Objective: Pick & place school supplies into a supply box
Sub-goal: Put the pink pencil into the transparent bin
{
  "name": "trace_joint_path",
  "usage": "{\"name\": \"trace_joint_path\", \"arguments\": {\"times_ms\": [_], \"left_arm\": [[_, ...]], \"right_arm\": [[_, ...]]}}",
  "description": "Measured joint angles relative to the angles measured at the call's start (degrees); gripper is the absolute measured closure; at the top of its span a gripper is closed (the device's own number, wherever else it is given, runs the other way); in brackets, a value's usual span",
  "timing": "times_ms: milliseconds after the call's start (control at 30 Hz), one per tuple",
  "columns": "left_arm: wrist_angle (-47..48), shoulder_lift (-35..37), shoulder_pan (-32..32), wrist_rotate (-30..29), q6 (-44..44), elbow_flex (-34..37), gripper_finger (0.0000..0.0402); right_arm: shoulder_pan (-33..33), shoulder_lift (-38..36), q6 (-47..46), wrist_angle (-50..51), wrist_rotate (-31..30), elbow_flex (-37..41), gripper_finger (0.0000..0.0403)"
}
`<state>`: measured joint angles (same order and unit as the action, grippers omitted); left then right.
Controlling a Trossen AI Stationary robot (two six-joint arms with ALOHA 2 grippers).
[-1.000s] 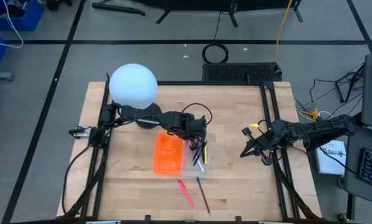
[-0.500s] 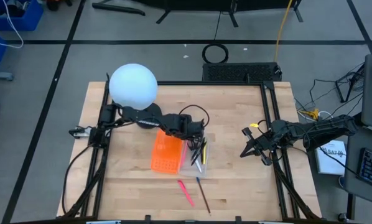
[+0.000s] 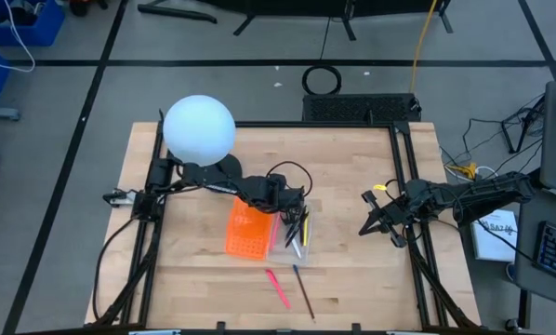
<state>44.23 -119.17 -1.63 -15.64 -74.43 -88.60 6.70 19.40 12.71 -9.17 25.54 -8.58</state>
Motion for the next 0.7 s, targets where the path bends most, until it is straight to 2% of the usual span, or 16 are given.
{"name": "trace_joint_path", "arguments": {"times_ms": [300, 700], "left_arm": [[0.28, -0.20, -0.76, 0.83, -0.68, 0.11, 0.0361], [0.07, -0.20, -0.74, 2.10, -0.83, 0.11, 0.0276]], "right_arm": [[-0.02, 0.00, -0.26, 0.04, 0.00, 0.00, 0.0403], [-0.02, 0.00, -1.11, 0.09, 0.00, 0.00, 0.0403]]}}
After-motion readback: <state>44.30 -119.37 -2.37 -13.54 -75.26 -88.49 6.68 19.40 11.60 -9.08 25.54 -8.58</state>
